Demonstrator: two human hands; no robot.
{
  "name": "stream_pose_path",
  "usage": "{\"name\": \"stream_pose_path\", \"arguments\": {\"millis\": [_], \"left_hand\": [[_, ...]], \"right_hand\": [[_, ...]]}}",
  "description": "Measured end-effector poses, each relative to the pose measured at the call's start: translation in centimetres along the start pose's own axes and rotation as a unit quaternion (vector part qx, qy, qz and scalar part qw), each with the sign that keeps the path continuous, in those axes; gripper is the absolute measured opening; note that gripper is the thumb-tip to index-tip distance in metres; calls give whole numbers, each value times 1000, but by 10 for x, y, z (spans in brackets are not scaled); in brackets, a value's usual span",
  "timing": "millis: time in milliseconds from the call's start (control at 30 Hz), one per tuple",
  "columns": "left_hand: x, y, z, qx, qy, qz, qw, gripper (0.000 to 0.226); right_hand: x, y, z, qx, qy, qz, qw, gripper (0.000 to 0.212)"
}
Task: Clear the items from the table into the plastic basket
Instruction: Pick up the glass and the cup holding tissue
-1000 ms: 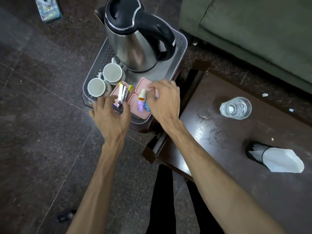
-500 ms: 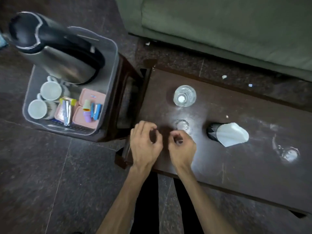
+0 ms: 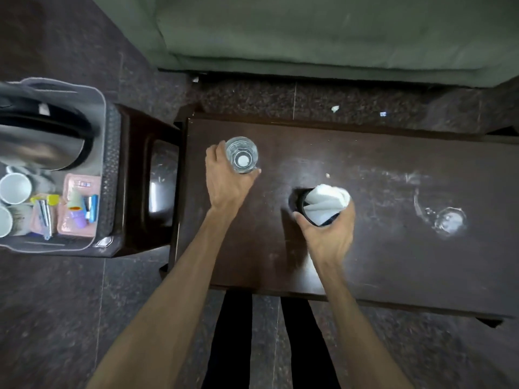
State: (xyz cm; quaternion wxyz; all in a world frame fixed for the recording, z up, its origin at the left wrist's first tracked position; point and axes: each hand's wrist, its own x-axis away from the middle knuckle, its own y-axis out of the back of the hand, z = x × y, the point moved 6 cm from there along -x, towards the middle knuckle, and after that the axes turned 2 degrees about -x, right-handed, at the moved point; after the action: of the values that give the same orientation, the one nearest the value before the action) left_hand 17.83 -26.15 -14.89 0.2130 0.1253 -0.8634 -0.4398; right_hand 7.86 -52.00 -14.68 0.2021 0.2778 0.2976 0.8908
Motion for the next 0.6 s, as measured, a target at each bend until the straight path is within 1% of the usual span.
{"name": "stream_pose_path", "arguments": {"millis": [67,133,267,400,600], "left_hand": [[-2,-1,-4,-6,-5,-25,1000,97],[-2,-1,-5,-4,2,-41,999,91],[7,-1,-3,-1,1,-58,998,81],[36,-4,0,12,-17,-63,998,77],[72,-14,2,16,-48,-58,997,71]], "right_hand": [[-11,-1,2,7,9,9,1000,91],[-18,-1,5,-2,22,4,1000,84],[-30,-2,19,10,62,4,998,85],[-37,-4,37,15,103,4,995,88],[-34,-20,39,29,117,33,992,84]]}}
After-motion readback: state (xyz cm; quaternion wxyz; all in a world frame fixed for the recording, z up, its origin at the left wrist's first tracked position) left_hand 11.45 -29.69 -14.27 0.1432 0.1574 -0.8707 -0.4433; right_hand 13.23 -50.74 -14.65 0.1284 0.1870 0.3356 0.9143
